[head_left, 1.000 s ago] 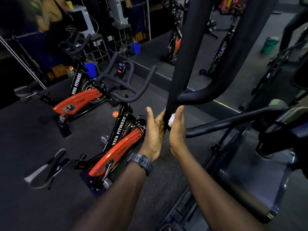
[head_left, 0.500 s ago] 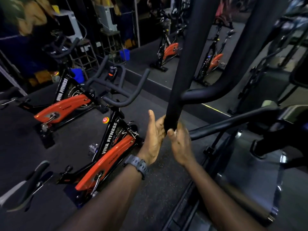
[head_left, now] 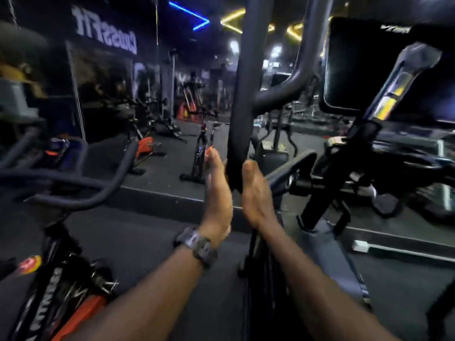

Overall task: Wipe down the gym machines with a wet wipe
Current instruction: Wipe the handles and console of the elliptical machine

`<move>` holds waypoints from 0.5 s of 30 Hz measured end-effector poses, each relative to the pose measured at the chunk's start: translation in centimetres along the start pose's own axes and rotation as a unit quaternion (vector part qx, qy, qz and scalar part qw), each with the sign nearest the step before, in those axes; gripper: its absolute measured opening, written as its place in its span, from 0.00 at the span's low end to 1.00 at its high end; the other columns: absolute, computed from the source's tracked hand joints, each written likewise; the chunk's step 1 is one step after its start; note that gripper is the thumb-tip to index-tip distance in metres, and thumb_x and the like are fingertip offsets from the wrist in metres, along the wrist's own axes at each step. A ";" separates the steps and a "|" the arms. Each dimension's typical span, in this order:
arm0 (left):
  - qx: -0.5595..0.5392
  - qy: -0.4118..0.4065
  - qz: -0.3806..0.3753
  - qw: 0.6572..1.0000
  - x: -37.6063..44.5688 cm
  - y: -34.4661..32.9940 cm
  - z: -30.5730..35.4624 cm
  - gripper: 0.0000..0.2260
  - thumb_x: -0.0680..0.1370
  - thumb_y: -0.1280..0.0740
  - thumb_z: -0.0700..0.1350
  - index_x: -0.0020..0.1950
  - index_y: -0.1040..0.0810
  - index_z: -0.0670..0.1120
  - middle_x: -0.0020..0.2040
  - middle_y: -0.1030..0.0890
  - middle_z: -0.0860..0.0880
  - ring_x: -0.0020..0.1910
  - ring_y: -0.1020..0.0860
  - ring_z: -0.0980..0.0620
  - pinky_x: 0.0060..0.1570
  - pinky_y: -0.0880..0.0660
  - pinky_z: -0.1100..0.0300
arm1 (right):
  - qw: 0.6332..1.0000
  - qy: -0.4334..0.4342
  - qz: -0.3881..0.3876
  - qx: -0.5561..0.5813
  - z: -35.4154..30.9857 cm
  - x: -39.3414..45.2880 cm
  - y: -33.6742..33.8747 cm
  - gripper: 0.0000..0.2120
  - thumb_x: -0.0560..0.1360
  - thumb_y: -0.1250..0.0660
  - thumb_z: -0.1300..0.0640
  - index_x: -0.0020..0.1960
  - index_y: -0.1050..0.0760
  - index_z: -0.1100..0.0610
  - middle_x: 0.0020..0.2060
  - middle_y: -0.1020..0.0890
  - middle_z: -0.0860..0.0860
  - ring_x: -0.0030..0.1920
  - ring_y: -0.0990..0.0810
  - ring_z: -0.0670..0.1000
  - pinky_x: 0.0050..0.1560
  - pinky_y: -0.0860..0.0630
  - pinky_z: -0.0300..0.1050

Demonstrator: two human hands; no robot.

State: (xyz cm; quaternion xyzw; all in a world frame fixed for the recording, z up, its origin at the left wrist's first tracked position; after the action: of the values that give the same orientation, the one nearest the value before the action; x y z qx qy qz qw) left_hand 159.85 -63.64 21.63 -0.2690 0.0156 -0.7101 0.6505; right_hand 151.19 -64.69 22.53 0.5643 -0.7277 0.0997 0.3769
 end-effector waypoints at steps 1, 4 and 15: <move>-0.015 0.003 -0.018 1.000 -0.4 -0.7 1.5 0.42 0.81 0.56 0.71 0.79 0.36 0.39 0.78 0.34 0.42 0.76 0.33 0.45 0.79 0.43 0.47 | 0.997 -0.061 0.007 0.040 -0.7 0.8 0.0 0.47 0.65 0.58 0.16 0.60 0.22 0.49 0.56 0.17 0.50 0.60 0.21 0.51 0.65 0.28 0.54; -0.037 0.005 -0.070 0.997 0.7 -1.0 3.7 0.40 0.81 0.57 0.71 0.68 0.24 0.40 0.67 0.21 0.45 0.67 0.24 0.51 0.70 0.30 0.54 | 0.955 -0.147 -0.004 0.258 -2.4 2.7 -0.6 0.50 0.67 0.51 0.19 0.73 0.31 0.54 0.63 0.21 0.52 0.64 0.22 0.51 0.68 0.29 0.53; -0.052 0.122 -0.133 0.982 -1.0 0.6 5.7 0.45 0.75 0.60 0.76 0.74 0.29 0.45 0.66 0.20 0.50 0.64 0.22 0.56 0.65 0.26 0.59 | 0.966 -0.223 0.066 0.116 -3.2 3.1 -1.3 0.41 0.69 0.48 0.20 0.73 0.37 0.44 0.70 0.31 0.46 0.70 0.34 0.47 0.75 0.41 0.57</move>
State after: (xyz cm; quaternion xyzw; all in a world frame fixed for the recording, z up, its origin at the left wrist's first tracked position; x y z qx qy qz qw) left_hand 162.64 -60.90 25.88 -0.2131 0.0960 -0.8161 0.5285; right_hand 153.50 -65.59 26.49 0.5629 -0.8125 0.0795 0.1292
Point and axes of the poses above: each hand's wrist, its own x-axis towards the middle knuckle, its own y-axis out of the back of the hand, z = x × y, the point moved 7 cm from there along x, towards the middle knuckle
